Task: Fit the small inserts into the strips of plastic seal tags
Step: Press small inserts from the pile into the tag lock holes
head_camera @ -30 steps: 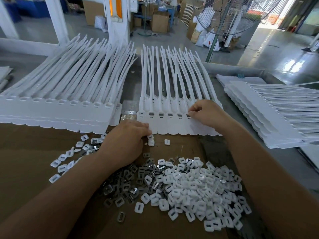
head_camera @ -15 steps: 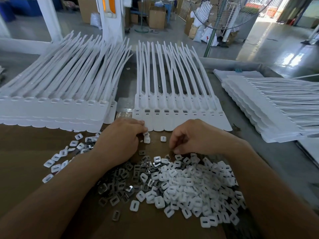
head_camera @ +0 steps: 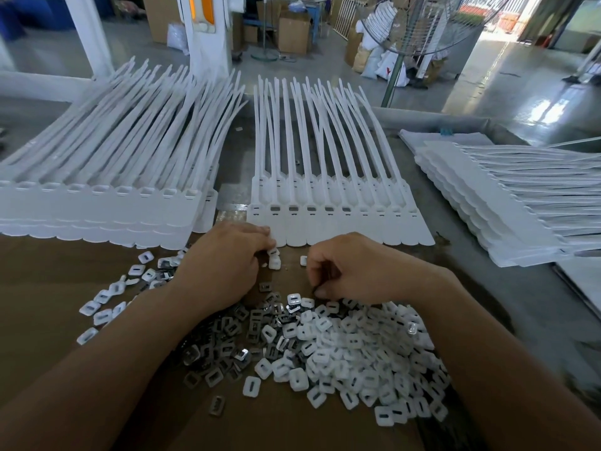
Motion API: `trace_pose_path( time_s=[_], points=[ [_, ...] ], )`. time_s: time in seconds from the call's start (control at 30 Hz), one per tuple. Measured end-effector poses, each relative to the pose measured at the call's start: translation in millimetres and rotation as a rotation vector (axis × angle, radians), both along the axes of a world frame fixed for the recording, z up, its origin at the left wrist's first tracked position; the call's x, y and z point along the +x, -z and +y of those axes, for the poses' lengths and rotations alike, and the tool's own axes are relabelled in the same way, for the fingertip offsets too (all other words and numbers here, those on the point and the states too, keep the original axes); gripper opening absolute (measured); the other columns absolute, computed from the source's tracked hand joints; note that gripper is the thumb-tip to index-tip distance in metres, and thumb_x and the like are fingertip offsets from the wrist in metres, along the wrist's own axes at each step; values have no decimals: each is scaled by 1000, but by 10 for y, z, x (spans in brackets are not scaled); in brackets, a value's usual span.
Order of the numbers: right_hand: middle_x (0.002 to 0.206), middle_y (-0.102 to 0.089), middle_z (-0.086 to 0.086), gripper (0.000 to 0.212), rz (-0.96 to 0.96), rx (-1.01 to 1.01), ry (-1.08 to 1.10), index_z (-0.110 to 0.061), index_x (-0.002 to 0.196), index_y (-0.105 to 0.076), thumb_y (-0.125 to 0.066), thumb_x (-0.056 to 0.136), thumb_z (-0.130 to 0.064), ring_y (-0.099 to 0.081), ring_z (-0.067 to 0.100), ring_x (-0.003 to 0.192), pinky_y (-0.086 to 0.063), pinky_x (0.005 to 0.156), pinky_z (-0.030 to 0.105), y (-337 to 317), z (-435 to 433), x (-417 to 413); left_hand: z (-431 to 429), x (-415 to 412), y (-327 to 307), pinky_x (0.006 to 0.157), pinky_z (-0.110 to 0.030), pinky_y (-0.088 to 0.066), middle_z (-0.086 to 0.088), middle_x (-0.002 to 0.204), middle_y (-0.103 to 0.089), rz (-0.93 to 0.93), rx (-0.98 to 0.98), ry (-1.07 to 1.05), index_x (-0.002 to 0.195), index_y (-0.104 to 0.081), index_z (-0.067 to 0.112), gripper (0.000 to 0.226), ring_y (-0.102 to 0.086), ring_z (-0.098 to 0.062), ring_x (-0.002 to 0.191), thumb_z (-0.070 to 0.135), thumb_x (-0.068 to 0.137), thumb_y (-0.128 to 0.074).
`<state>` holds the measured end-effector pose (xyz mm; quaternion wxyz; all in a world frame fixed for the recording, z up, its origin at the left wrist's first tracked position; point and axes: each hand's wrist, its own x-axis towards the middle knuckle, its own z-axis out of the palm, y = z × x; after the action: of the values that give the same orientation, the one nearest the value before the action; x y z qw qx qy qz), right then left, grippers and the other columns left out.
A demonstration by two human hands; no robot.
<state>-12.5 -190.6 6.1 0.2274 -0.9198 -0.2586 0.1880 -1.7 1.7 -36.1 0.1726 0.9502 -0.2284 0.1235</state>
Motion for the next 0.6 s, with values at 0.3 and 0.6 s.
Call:
trace_pose_path(
  time_s=[0.3, 0.6],
  points=[
    [76, -67, -11, 24, -91, 187, 222, -33, 73, -67, -69, 79, -11, -60, -3, 71, -48, 69, 9, -41, -217, 104, 23, 4, 15, 87, -7, -15, 7, 132, -51, 5, 4, 12, 119, -60, 22, 46, -42, -7, 122, 1, 80, -47],
    [73, -68, -2, 17, -165, 392, 697, -20, 74, -60, -67, 80, -6, -65, 4, 57, -44, 46, 11, 117, -492, 370, 15, 6, 30, 89, -8, -15, 9, 133, -50, 13, -4, 4, 120, -59, 24, 45, -41, -5, 123, 4, 82, -47]
  ],
)
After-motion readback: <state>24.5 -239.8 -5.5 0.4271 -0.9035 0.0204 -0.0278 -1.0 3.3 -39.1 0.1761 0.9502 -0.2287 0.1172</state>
